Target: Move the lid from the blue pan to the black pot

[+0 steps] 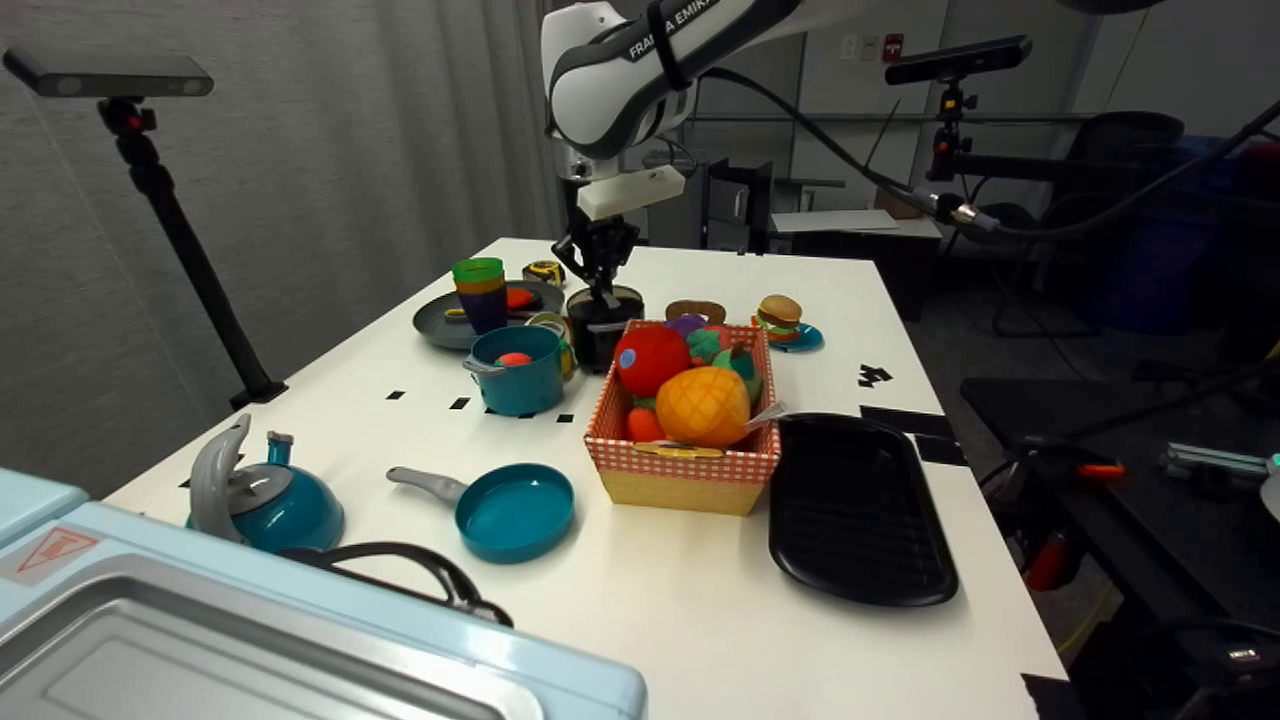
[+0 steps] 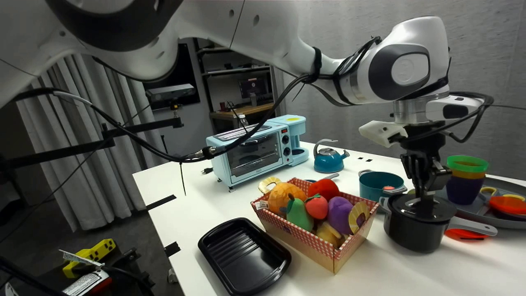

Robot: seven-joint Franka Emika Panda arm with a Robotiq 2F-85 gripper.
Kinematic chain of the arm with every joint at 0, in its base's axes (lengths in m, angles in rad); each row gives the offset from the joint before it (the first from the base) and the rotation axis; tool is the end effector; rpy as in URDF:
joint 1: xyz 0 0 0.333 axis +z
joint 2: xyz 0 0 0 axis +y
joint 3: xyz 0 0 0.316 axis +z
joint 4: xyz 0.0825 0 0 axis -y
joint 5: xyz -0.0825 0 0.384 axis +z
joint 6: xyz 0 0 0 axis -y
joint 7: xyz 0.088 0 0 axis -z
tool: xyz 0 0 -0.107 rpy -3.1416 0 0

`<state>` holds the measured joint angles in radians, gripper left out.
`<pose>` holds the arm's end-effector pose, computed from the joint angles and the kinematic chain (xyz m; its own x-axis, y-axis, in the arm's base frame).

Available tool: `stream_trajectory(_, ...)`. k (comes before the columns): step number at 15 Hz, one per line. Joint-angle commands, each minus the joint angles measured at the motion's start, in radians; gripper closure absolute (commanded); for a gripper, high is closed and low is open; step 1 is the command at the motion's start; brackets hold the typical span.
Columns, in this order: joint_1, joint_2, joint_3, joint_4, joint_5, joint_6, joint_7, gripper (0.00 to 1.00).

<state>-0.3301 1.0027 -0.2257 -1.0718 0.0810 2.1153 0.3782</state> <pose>0.6946 -0.3564 0.2275 0.6479 -0.7555 0.0975 -0.7617 -0.6419 0.0882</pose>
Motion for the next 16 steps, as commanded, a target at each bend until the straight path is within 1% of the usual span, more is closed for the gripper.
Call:
stream_trajectory(1, -0.006, 0.035, 0.0, 0.076, 0.004, -0.053, 0.011, 0.59)
stream_trajectory(3, -0.003, 0.026, 0.004, 0.066, 0.002, -0.046, 0.007, 0.48)
stream_trajectory(6, 0.005, 0.017, 0.007, 0.058, -0.002, -0.04, 0.0, 0.24)
stream_trajectory(8, 0.008, 0.004, 0.014, 0.046, 0.001, -0.03, -0.012, 0.11)
stream_trajectory(9, 0.011, -0.003, 0.018, 0.039, 0.002, -0.026, -0.02, 0.02)
stream_trajectory(10, 0.011, -0.014, 0.03, 0.027, 0.005, -0.025, -0.044, 0.0)
stream_trajectory(16, 0.062, -0.121, 0.04, -0.086, -0.02, 0.039, -0.113, 0.0)
